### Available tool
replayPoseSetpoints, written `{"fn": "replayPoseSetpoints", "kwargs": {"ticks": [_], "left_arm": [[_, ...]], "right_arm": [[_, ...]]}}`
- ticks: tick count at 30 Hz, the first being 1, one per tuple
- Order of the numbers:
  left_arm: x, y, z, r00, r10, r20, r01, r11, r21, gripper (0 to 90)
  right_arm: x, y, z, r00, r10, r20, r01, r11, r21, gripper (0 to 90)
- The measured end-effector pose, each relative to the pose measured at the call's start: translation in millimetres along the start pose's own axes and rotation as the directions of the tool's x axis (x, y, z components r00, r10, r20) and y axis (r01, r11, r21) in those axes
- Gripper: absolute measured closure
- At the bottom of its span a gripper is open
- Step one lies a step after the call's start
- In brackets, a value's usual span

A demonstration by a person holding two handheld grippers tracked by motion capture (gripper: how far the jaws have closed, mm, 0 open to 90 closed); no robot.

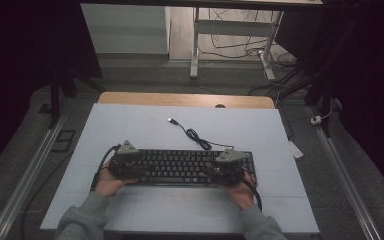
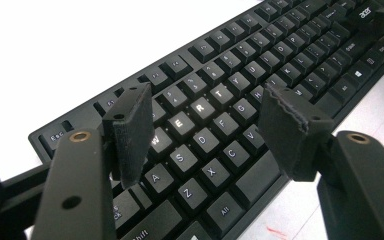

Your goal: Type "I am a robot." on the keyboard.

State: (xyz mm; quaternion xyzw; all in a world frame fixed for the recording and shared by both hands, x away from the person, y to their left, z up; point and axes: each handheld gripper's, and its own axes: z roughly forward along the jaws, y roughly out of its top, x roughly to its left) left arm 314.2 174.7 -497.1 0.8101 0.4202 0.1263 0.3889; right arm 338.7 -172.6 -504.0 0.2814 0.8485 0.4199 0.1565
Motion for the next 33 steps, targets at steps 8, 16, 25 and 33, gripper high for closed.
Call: {"fn": "replayPoseSetpoints", "kwargs": {"ticks": [8,16,25,33], "left_arm": [[0.6,-1.8,1.6,0.9999,-0.006,0.012,0.006,1.0000,0.008,37.6],[0.1,-1.8,4.2,0.9998,0.008,0.019,-0.008,0.9998,0.020,37.0],[-0.7,-1.8,6.1,0.9998,0.014,0.015,-0.015,0.9995,0.028,37.0],[-0.5,-2.3,6.0,0.9999,0.013,0.011,-0.013,0.9996,0.027,37.0]], "right_arm": [[4.1,9.5,2.6,0.9995,-0.002,-0.033,0.001,1.000,-0.019,53.0],[9.3,23.0,18.5,0.9985,-0.011,-0.054,0.010,1.000,-0.013,57.4],[12.6,39.0,43.1,0.9933,-0.029,-0.112,0.031,0.999,0.017,88.5],[16.8,47.1,60.9,0.9940,-0.037,-0.102,0.045,0.996,0.072,89.5]]}}
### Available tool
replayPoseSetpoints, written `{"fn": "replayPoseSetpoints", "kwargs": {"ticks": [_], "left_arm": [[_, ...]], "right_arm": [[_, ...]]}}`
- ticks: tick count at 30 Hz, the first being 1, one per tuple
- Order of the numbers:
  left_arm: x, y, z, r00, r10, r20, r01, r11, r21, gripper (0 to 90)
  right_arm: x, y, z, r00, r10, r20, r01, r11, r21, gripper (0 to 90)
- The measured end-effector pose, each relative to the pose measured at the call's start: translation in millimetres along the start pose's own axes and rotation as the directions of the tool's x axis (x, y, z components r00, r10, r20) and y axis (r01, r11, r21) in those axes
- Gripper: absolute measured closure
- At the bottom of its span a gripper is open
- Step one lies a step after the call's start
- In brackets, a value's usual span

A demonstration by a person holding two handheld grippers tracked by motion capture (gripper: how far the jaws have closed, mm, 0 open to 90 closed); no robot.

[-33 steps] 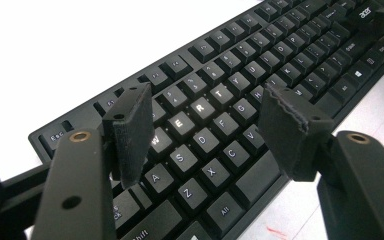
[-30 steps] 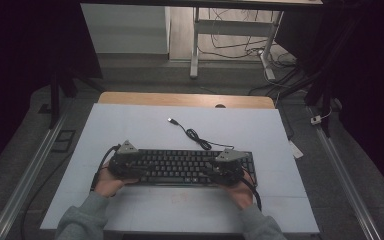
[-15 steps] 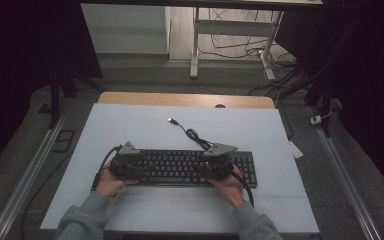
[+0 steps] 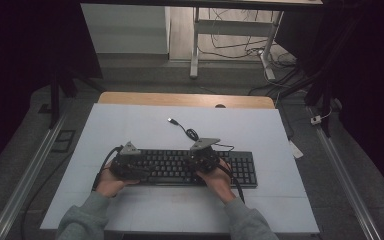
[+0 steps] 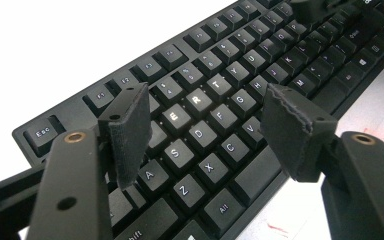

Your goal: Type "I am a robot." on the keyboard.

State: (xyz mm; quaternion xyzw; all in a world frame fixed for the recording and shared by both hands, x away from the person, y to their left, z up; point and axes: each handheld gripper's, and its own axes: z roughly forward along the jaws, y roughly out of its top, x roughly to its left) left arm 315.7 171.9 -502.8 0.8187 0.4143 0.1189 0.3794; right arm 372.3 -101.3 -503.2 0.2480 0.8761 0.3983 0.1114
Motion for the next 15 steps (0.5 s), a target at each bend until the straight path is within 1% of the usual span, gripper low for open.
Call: {"fn": "replayPoseSetpoints", "kwargs": {"ticks": [2,4,8,15], "left_arm": [[0.8,-0.3,0.2,1.0000,-0.003,-0.001,0.003,1.0000,0.001,37.0],[1.1,-0.8,0.6,1.0000,-0.009,-0.003,0.009,1.0000,-0.001,37.0],[1.0,-1.2,0.6,0.9999,-0.005,-0.009,0.005,1.0000,0.003,37.0],[0.8,-2.1,0.6,0.9999,-0.004,-0.017,0.004,1.0000,0.004,36.9]], "right_arm": [[-0.1,0.1,2.6,0.9999,-0.008,0.007,0.008,1.000,0.018,89.5],[-0.9,-0.6,4.7,1.0000,0.000,0.003,0.000,1.000,0.027,89.5],[-1.3,-0.8,8.1,1.0000,0.003,-0.002,-0.003,0.999,0.034,89.4],[0.0,0.1,13.4,0.9999,-0.008,0.007,0.007,0.999,0.043,89.5]]}}
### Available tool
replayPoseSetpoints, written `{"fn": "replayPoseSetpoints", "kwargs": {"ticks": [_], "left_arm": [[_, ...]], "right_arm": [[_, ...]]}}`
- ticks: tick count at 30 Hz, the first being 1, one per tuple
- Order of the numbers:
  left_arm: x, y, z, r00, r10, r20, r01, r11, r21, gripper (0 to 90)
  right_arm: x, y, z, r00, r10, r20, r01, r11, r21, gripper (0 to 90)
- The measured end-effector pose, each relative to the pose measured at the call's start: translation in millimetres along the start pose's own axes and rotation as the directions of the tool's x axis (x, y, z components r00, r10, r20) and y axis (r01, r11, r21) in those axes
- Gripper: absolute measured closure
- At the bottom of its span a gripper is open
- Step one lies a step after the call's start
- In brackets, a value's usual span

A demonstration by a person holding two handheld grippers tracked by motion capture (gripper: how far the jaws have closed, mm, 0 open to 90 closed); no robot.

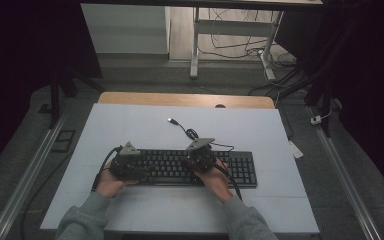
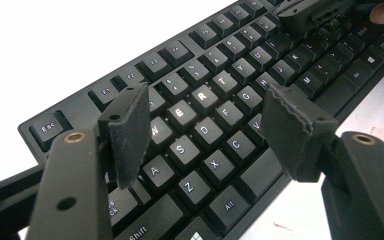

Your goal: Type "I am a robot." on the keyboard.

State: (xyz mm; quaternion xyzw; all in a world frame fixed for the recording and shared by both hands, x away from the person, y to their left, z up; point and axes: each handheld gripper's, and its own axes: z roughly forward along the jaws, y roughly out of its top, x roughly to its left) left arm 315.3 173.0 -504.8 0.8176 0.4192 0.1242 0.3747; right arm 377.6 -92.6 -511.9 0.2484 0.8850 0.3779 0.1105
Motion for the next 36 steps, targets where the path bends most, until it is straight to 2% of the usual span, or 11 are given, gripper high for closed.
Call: {"fn": "replayPoseSetpoints", "kwargs": {"ticks": [5,7,9,17,21,24,28,30,33,36], "left_arm": [[0.4,-0.8,0.2,1.0000,-0.007,-0.005,0.007,1.0000,-0.003,36.9],[0.5,-1.6,0.3,1.0000,-0.006,-0.007,0.006,1.0000,-0.001,36.9],[0.5,-2.4,-0.2,1.0000,-0.006,-0.007,0.006,1.0000,0.001,36.9],[4.1,-2.6,-2.9,0.9995,-0.028,-0.015,0.027,0.9993,-0.024,37.1],[5.0,-2.4,-0.5,0.9993,-0.034,-0.013,0.034,0.9992,-0.020,37.0],[4.7,-2.4,-0.5,0.9996,-0.026,-0.013,0.026,0.9996,-0.015,37.0],[3.4,-1.9,-2.6,0.9995,-0.027,-0.015,0.026,0.9993,-0.028,37.1],[3.4,-1.8,-2.8,0.9995,-0.026,-0.020,0.026,0.9992,-0.030,37.1],[4.0,-1.6,-1.4,0.9992,-0.027,-0.030,0.027,0.9993,-0.025,37.2],[3.5,-1.1,-0.3,0.9991,-0.025,-0.034,0.024,0.9994,-0.024,37.2]], "right_arm": [[-0.6,-1.2,1.7,1.0000,0.007,0.005,-0.007,1.000,0.021,89.7],[-1.7,-1.3,1.1,0.9999,0.014,-0.001,-0.014,1.000,0.015,89.7],[-1.1,-0.4,-0.6,1.0000,0.003,0.004,-0.003,1.000,0.008,89.7],[0.2,1.0,-13.5,0.9998,0.015,-0.011,-0.015,0.997,-0.071,89.6],[0.7,-3.1,-22.4,0.9998,0.017,-0.014,-0.018,0.996,-0.089,89.5],[-0.6,-7.6,-28.7,0.9998,0.020,-0.007,-0.020,0.996,-0.091,81.6],[-2.8,-17.8,-43.9,0.9989,0.047,-0.003,-0.047,0.992,-0.120,69.1],[-3.5,-23.2,-52.4,0.9992,0.040,0.009,-0.038,0.990,-0.134,63.4],[-8.2,-30.4,-64.4,0.9984,0.045,0.034,-0.039,0.988,-0.147,57.4],[-13.9,-36.5,-72.5,0.9970,0.069,0.034,-0.062,0.983,-0.170,54.5]]}}
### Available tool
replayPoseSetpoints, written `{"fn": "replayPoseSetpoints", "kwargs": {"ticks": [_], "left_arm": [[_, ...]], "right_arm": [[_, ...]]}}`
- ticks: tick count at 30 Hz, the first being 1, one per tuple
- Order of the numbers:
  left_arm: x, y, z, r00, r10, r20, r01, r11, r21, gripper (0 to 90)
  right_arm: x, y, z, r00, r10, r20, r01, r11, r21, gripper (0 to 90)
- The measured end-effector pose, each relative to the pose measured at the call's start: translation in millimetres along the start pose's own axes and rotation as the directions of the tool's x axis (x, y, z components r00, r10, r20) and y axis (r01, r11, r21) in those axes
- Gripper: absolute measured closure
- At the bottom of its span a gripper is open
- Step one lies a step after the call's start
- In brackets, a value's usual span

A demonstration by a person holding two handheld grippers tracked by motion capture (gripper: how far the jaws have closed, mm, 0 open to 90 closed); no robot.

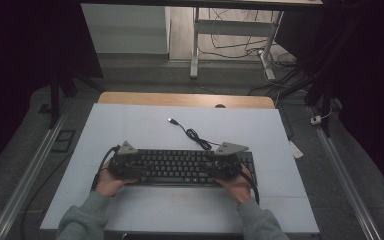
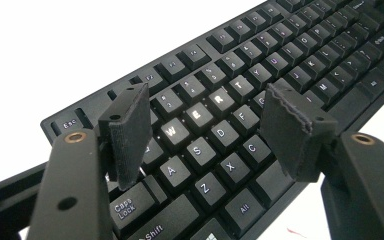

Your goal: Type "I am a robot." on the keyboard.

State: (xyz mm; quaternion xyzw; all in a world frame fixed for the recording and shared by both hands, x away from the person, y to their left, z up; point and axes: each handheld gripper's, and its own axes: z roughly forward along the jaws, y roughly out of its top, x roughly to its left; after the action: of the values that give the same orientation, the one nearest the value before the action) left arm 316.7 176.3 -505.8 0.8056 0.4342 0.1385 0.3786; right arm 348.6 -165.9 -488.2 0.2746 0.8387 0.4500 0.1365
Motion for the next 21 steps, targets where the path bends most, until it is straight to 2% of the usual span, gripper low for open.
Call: {"fn": "replayPoseSetpoints", "kwargs": {"ticks": [7,15,21], "left_arm": [[-1.0,-0.8,0.1,1.0000,0.008,-0.005,-0.008,0.9999,0.008,37.1],[0.7,-1.3,-0.8,0.9999,-0.002,-0.013,0.002,1.0000,0.003,37.1],[-1.7,-1.0,-0.8,0.9999,0.012,-0.011,-0.012,0.9999,0.002,37.6]], "right_arm": [[-8.4,-10.2,-15.3,0.9996,0.025,0.013,-0.025,1.000,-0.010,53.1],[-7.9,-13.3,-15.7,1.0000,0.009,0.003,-0.009,1.000,0.000,52.4],[-8.1,-12.4,-16.3,0.9999,0.005,0.013,-0.005,1.000,-0.002,52.4]]}}
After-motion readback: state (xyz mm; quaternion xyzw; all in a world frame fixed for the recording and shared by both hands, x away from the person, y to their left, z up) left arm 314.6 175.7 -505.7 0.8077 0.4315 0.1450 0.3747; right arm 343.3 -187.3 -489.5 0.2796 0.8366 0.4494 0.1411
